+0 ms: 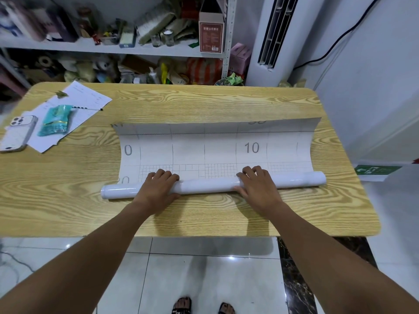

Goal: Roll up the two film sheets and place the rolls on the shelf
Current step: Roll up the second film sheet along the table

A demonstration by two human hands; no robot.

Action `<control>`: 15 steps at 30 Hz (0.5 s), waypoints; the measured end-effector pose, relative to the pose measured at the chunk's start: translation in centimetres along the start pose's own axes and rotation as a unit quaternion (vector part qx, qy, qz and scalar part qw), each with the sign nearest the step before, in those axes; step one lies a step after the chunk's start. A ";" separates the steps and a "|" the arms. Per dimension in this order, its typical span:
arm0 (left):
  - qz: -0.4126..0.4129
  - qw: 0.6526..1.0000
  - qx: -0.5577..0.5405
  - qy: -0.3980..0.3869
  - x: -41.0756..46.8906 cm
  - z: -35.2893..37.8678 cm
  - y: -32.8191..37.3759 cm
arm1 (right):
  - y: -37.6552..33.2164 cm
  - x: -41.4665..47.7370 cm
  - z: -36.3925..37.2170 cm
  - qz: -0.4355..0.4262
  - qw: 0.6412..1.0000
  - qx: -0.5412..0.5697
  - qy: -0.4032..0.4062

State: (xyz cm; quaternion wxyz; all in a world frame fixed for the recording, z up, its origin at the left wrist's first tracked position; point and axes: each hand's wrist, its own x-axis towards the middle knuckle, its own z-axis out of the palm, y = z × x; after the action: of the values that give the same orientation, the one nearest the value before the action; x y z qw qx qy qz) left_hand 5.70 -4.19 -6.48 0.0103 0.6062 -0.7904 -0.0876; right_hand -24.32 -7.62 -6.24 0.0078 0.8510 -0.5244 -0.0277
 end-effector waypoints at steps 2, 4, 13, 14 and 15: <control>-0.001 1.000 -0.004 -0.001 0.0 -0.1 0.0 | 0.1 0.0 0.0 -0.003 1.000 0.015 -0.015; -0.008 1.000 -0.006 -0.011 0.0 -0.2 0.2 | 0.1 0.1 0.1 -0.005 0.999 0.034 -0.015; -0.015 0.999 -0.032 -0.008 -0.1 -0.6 0.2 | -0.2 0.4 0.1 -0.006 0.997 0.075 0.012; -0.015 0.999 -0.034 -0.006 -0.1 -0.7 0.2 | -0.1 0.4 0.1 -0.009 0.997 0.076 0.012; -0.016 0.999 -0.035 -0.005 -0.1 -0.7 0.1 | -0.1 0.4 0.2 -0.012 0.997 0.071 0.009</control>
State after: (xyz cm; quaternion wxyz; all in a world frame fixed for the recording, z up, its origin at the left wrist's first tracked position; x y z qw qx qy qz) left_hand 5.68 -4.18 -5.75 0.0266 0.6174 -0.7773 -0.1181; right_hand -24.07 -7.96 -6.42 -0.0480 0.8557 -0.5149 0.0175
